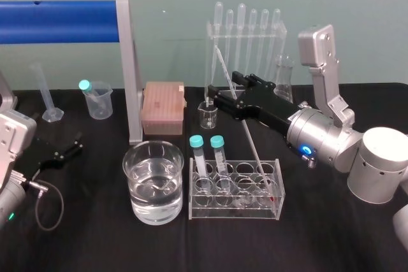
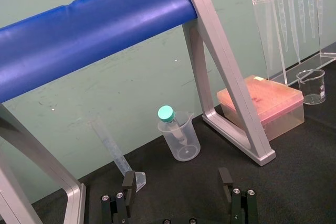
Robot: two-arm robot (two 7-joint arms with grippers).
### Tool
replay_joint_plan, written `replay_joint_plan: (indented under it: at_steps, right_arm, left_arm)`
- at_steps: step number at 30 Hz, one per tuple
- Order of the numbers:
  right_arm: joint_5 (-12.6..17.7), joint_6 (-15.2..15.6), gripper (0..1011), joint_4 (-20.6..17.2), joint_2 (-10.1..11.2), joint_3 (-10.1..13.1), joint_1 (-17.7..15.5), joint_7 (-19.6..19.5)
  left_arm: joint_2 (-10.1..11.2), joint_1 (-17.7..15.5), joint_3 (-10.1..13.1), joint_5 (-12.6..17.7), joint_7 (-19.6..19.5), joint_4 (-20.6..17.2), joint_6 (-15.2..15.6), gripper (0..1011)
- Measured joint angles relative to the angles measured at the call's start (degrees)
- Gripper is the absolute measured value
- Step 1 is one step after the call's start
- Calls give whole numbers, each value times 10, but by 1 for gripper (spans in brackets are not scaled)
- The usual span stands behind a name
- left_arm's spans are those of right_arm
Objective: Hold the thermometer with one hand and immerse one end into the beaker, then reinsert it into the test tube rack.
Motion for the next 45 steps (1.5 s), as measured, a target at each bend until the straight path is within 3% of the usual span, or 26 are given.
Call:
replay_joint_plan:
  at_steps: [5, 20, 23, 39, 45]
  right_arm:
    - [0, 0, 624, 0, 0, 0, 0, 0]
    - [0, 0, 112, 0, 0, 0, 0, 0]
    - [0, 0, 57, 0, 0, 0, 0, 0]
    - [0, 0, 57, 0, 0, 0, 0, 0]
    - [-1, -18, 57, -5, -1, 11, -5, -6]
  left_arm:
    - [0, 0, 0, 0, 0, 0, 0, 1008]
    - [0, 0, 0, 0, 0, 0, 0, 1008]
    - [0, 0, 0, 0, 0, 0, 0, 1008]
    - [0, 0, 0, 0, 0, 0, 0, 1008]
    - [0, 0, 0, 0, 0, 0, 0, 1008]
